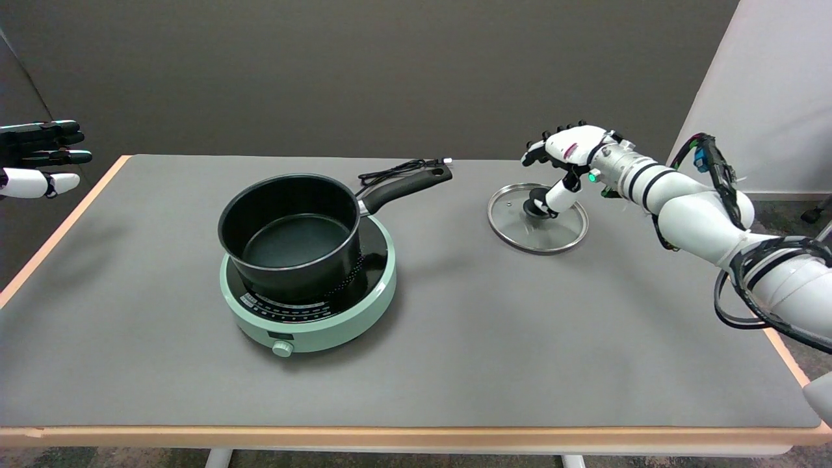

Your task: Pick up the pot lid.

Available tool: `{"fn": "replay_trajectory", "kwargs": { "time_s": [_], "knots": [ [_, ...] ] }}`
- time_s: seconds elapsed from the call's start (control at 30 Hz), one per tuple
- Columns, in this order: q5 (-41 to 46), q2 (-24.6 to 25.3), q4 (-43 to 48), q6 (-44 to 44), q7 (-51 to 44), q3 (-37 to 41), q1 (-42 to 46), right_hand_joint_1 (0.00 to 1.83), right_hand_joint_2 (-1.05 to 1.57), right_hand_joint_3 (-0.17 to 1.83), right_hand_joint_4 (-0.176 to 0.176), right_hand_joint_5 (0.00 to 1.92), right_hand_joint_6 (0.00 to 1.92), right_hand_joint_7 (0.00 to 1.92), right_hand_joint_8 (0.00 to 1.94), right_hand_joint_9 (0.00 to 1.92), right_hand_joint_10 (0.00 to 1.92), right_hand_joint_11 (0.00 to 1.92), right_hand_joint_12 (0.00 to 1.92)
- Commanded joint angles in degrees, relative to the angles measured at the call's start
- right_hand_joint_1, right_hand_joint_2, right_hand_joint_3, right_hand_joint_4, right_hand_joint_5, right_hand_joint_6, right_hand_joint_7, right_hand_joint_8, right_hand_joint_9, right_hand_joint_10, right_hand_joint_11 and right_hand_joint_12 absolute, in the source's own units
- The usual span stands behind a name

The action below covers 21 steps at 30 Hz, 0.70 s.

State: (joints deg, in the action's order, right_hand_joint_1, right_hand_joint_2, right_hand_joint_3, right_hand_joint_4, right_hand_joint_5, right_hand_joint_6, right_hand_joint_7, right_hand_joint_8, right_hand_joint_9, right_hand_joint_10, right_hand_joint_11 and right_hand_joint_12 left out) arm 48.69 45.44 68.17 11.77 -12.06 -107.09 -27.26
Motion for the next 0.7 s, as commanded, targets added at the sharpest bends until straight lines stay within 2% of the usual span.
{"fn": "replay_trajectory", "kwargs": {
  "time_s": [0.03,0.7],
  "knots": [
    [-0.1,1.0,-3.9,-0.1,0.0,-2.2,-1.5,0.84,0.50,0.98,0.105,0.48,0.21,0.58,0.18,0.66,0.45,0.40,0.85],
    [0.0,3.6,-12.7,-1.0,-0.1,-5.0,-6.4,0.84,0.51,0.97,0.117,0.51,0.22,0.59,0.18,0.67,0.46,0.40,0.85]
  ]
}}
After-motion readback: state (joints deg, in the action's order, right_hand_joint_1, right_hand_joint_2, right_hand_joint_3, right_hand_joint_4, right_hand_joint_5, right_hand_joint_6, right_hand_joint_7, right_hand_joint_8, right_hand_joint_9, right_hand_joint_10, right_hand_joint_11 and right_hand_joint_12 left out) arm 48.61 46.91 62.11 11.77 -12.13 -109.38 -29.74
